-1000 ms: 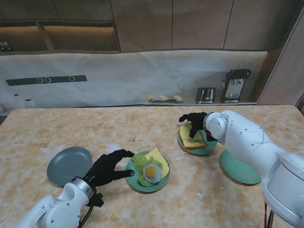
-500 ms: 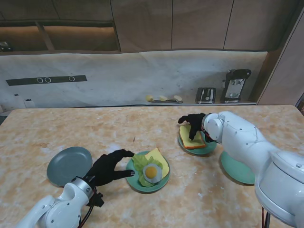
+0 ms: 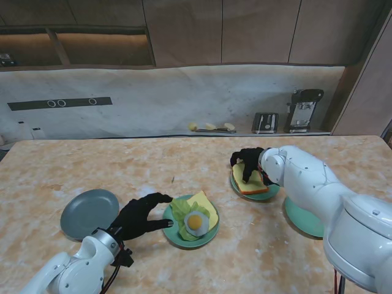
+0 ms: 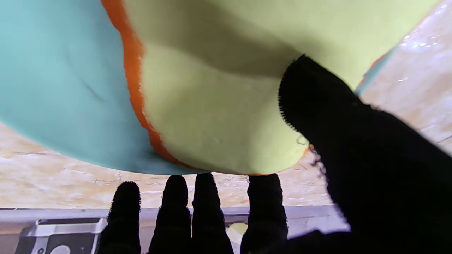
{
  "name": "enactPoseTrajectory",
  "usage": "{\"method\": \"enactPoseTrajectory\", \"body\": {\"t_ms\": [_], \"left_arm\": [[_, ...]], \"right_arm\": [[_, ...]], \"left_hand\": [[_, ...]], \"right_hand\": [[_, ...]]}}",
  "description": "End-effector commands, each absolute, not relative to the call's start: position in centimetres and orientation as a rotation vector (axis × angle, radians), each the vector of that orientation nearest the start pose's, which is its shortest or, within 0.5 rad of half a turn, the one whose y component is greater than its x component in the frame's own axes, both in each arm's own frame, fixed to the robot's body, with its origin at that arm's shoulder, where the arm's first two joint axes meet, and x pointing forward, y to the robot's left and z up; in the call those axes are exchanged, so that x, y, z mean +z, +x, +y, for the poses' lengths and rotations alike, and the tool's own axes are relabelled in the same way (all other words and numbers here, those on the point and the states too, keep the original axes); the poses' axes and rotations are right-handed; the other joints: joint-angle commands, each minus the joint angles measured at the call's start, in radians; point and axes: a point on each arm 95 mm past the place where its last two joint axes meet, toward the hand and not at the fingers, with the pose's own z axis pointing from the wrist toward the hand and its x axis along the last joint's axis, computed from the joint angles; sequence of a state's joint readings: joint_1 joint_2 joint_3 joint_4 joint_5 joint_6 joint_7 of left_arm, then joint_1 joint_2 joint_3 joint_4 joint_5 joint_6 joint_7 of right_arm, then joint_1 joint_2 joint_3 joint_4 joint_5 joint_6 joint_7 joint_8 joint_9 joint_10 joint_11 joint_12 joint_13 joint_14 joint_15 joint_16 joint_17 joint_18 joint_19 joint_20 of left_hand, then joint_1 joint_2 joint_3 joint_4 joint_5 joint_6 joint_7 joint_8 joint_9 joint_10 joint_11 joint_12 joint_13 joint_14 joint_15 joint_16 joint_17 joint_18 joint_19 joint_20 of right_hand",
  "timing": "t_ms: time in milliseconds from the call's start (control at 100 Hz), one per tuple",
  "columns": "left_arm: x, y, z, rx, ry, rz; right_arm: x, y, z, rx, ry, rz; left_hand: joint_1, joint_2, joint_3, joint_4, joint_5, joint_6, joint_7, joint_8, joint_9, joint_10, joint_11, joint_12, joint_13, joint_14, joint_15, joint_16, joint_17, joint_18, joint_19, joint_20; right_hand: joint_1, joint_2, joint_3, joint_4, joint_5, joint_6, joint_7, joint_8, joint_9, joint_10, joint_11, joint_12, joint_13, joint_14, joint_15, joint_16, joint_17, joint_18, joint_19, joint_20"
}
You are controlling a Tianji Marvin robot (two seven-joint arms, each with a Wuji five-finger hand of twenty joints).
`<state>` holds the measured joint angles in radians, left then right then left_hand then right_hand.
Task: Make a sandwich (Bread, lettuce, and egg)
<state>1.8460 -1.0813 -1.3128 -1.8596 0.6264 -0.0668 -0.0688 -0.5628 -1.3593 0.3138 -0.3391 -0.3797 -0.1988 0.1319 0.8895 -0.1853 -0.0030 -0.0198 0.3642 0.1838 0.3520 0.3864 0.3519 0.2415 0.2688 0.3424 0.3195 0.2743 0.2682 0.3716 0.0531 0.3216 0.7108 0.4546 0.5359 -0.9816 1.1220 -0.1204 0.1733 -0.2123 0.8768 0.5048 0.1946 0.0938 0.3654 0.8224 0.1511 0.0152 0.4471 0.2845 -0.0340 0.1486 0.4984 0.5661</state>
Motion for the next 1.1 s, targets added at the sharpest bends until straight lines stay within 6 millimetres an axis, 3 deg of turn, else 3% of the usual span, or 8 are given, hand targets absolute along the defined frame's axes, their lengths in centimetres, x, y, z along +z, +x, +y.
{"method": "enactPoseTrajectory", "body": {"t_ms": [0,140,550,760,810,850,950,1090], "left_arm": [[-32.2,32.1,-1.3,-1.778,-1.614,1.428],[-32.2,32.1,-1.3,-1.777,-1.607,1.427],[-32.2,32.1,-1.0,-1.756,-1.597,1.431],[-32.2,32.1,-0.9,-1.761,-1.588,1.424],[-32.1,32.1,-0.9,-1.761,-1.585,1.424],[-32.1,32.1,-0.9,-1.762,-1.585,1.422],[-32.1,32.1,-0.9,-1.761,-1.582,1.421],[-32.1,32.1,-0.8,-1.764,-1.579,1.421]], "right_arm": [[-34.9,59.4,0.9,1.093,1.445,1.921],[-34.9,59.4,1.0,1.102,1.429,1.895],[-35.1,59.5,1.7,1.162,1.395,1.823],[-34.7,59.6,1.8,1.201,1.358,1.792],[-34.6,59.6,1.9,1.218,1.351,1.780],[-34.6,59.6,1.9,1.226,1.345,1.773],[-34.5,59.6,2.1,1.252,1.341,1.757],[-34.2,59.5,2.2,1.294,1.323,1.745]], "left_hand": [[0.020,0.037,-0.014,0.002,0.032,-0.014,0.027,0.012,0.013,-0.013,0.014,0.011,0.027,0.002,0.019,0.017,0.000,0.007,0.015,0.019],[0.019,0.039,-0.014,0.002,0.029,-0.015,0.028,0.012,0.008,-0.015,0.014,0.011,0.024,0.001,0.020,0.018,-0.002,0.007,0.017,0.019],[0.027,0.036,-0.013,0.003,0.031,-0.013,0.033,0.012,0.006,-0.012,0.015,0.010,0.024,0.001,0.022,0.018,0.000,0.007,0.023,0.019],[0.032,0.033,-0.012,0.003,0.040,-0.013,0.038,0.013,0.011,-0.013,0.019,0.011,0.029,0.000,0.024,0.019,0.003,0.007,0.027,0.020],[0.032,0.034,-0.012,0.003,0.039,-0.013,0.038,0.013,0.011,-0.013,0.019,0.011,0.029,0.001,0.024,0.019,0.003,0.008,0.028,0.020],[0.032,0.035,-0.012,0.003,0.040,-0.012,0.039,0.013,0.010,-0.013,0.019,0.011,0.028,0.000,0.025,0.019,0.003,0.007,0.028,0.020],[0.033,0.034,-0.012,0.003,0.043,-0.012,0.041,0.014,0.009,-0.014,0.019,0.011,0.028,-0.002,0.025,0.019,0.003,0.007,0.029,0.019],[0.032,0.035,-0.013,0.003,0.042,-0.012,0.042,0.013,0.010,-0.013,0.020,0.011,0.027,-0.001,0.025,0.019,0.002,0.006,0.029,0.019]], "right_hand": [[0.014,-0.026,0.019,-0.017,0.025,-0.035,0.075,0.067,-0.016,-0.016,0.005,-0.610,0.008,-0.020,0.013,0.022,0.002,-0.007,0.015,0.004],[0.030,-0.020,0.023,-0.016,0.068,-0.057,0.159,0.174,-0.016,-0.014,0.039,-0.595,0.043,-0.019,0.032,0.032,0.010,-0.006,0.052,-0.015],[0.102,0.025,0.022,-0.009,0.202,-0.051,0.372,0.320,-0.017,-0.021,0.201,-0.532,0.136,-0.019,0.108,0.076,0.031,-0.017,0.196,-0.078],[0.130,0.076,0.014,-0.003,0.278,-0.039,0.418,0.333,-0.023,-0.025,0.352,-0.479,0.187,-0.016,0.142,0.095,0.066,-0.019,0.298,-0.118],[0.155,0.080,-0.002,-0.062,0.317,-0.037,0.469,0.254,-0.026,-0.030,0.413,-0.463,0.203,-0.016,0.154,0.103,0.081,-0.022,0.342,-0.139],[0.165,0.084,-0.008,-0.080,0.333,-0.035,0.487,0.234,-0.028,-0.031,0.438,-0.454,0.210,-0.015,0.158,0.105,0.092,-0.023,0.359,-0.142],[0.193,0.093,-0.015,-0.112,0.420,-0.034,0.537,0.201,-0.010,-0.038,0.535,-0.419,0.255,-0.011,0.168,0.109,0.131,-0.025,0.398,-0.147],[0.195,0.162,-0.014,-0.122,0.574,-0.008,0.597,0.182,0.159,-0.067,0.578,-0.401,0.351,-0.006,0.187,0.115,0.178,-0.024,0.439,-0.154]]}}
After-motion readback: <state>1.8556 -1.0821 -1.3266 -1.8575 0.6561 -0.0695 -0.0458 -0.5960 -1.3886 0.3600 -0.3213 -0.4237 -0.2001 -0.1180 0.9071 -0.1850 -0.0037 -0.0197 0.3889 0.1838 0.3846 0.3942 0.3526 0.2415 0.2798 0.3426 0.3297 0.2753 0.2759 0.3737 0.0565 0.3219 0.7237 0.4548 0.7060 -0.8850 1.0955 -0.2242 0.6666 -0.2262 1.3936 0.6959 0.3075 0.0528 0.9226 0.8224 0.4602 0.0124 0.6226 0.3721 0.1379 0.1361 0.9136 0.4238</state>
